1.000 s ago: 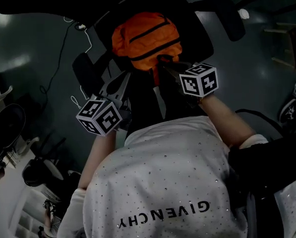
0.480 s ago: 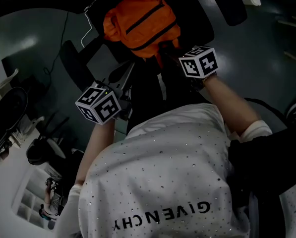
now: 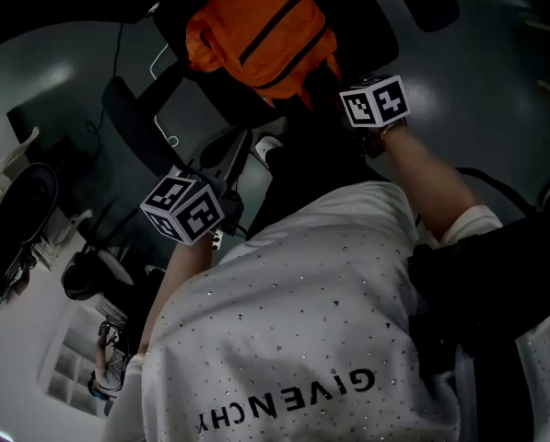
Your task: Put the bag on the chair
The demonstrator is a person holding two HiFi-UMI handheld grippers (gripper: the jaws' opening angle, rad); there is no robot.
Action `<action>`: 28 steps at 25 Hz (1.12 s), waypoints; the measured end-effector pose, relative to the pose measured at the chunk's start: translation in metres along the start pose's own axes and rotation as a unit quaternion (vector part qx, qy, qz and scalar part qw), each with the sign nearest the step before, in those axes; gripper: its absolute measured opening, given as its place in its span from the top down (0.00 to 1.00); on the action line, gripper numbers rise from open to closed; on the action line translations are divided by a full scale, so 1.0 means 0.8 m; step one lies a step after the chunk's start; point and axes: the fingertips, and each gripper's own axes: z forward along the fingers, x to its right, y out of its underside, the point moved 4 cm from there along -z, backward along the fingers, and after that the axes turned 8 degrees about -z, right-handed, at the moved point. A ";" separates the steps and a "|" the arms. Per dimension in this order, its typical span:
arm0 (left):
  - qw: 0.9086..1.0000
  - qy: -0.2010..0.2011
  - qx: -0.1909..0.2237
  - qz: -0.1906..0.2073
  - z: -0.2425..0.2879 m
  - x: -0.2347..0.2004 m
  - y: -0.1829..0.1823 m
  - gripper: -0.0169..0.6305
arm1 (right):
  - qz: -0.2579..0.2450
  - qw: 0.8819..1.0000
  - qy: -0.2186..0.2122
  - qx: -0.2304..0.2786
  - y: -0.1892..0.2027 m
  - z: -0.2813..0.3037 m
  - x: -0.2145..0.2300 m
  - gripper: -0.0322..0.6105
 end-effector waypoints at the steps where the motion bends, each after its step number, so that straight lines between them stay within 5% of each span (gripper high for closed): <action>1: 1.000 -0.002 -0.005 0.007 0.004 -0.001 0.004 0.97 | 0.000 1.000 0.010 -0.008 0.006 0.002 0.010 0.94; 6: 1.000 0.006 -0.007 0.016 -0.004 -0.001 0.020 0.97 | 0.014 0.998 0.051 -0.028 0.035 -0.010 0.043 0.94; 14: 0.999 0.032 0.025 0.031 -0.047 -0.011 0.041 0.97 | 0.068 0.992 0.098 0.049 0.035 -0.032 0.016 0.94; 19: 0.998 0.011 0.048 -0.025 -0.098 -0.026 0.063 0.97 | 0.150 0.972 0.139 0.117 0.057 -0.048 -0.019 0.94; 22: 0.998 -0.010 0.062 -0.016 -0.138 -0.037 0.081 0.97 | 0.187 0.958 0.156 0.154 0.082 -0.064 -0.055 0.94; 28: 0.991 -0.022 0.135 -0.015 -0.203 -0.056 0.080 0.97 | 0.209 0.938 0.104 0.258 0.081 -0.088 -0.136 0.95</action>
